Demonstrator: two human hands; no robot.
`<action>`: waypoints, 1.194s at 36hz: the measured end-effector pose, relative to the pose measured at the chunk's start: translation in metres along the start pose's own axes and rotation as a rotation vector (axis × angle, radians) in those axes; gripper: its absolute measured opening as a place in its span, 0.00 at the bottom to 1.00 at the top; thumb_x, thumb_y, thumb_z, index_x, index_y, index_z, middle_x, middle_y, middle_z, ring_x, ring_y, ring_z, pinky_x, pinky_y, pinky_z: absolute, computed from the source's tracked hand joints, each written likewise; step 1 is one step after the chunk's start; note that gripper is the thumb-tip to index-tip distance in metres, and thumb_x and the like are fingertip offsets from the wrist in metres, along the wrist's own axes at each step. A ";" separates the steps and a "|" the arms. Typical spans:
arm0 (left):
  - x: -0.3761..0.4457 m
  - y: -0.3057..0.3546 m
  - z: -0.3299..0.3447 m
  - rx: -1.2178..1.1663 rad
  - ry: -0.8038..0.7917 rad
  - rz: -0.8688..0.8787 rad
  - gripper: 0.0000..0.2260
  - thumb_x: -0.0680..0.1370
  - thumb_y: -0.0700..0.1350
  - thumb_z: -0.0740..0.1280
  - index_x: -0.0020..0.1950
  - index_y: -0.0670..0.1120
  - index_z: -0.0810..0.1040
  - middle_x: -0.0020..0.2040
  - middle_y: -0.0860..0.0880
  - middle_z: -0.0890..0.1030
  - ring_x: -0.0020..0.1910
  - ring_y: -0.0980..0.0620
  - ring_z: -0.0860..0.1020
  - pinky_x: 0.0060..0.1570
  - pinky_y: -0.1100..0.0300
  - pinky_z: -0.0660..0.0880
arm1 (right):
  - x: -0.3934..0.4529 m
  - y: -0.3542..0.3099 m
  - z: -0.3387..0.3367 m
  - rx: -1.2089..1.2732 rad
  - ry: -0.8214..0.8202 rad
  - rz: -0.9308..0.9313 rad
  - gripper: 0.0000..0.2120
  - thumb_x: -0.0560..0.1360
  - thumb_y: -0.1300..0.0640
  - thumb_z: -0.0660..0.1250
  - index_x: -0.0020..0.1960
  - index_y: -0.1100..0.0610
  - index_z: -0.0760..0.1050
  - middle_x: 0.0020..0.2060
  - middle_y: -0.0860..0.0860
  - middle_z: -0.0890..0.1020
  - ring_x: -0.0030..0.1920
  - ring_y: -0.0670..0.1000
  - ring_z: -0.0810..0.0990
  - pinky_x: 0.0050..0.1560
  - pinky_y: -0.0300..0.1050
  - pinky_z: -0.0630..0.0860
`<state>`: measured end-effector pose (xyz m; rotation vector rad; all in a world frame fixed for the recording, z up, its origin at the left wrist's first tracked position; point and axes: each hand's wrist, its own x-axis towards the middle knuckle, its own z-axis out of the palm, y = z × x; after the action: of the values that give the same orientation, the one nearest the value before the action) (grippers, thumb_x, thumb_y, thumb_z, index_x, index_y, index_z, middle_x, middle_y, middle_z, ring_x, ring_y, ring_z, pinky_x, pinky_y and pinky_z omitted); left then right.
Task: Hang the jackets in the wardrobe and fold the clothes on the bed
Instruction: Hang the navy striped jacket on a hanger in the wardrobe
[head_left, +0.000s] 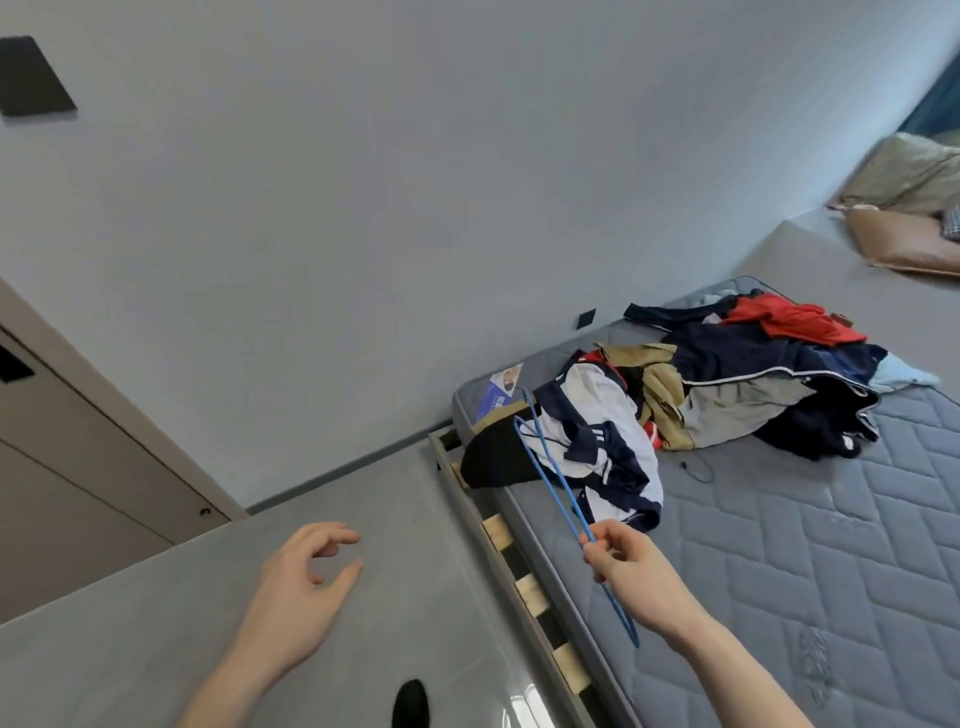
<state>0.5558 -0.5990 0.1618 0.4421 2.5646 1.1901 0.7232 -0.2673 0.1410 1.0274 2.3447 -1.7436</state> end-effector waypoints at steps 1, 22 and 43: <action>0.017 0.000 -0.003 0.005 -0.028 0.005 0.10 0.76 0.40 0.75 0.51 0.55 0.82 0.58 0.60 0.80 0.54 0.61 0.78 0.49 0.59 0.76 | 0.009 -0.001 0.004 0.028 0.019 0.025 0.05 0.81 0.58 0.66 0.48 0.53 0.80 0.35 0.46 0.77 0.34 0.43 0.77 0.38 0.37 0.74; 0.329 0.096 0.142 0.162 -0.757 -0.006 0.11 0.77 0.51 0.73 0.58 0.59 0.79 0.47 0.53 0.83 0.44 0.60 0.82 0.37 0.73 0.71 | 0.149 -0.006 -0.031 0.492 0.436 0.245 0.06 0.80 0.66 0.67 0.51 0.60 0.81 0.35 0.53 0.81 0.33 0.48 0.78 0.31 0.41 0.75; 0.587 0.104 0.398 0.365 -1.007 -0.094 0.17 0.79 0.46 0.71 0.67 0.48 0.78 0.65 0.48 0.79 0.53 0.53 0.77 0.51 0.60 0.76 | 0.300 0.018 -0.056 0.615 0.735 0.455 0.09 0.80 0.69 0.64 0.48 0.60 0.81 0.37 0.54 0.85 0.32 0.49 0.78 0.30 0.41 0.75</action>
<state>0.1844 -0.0339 -0.0768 0.7454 1.8417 0.2855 0.5179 -0.0737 0.0247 2.4058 1.5590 -2.1573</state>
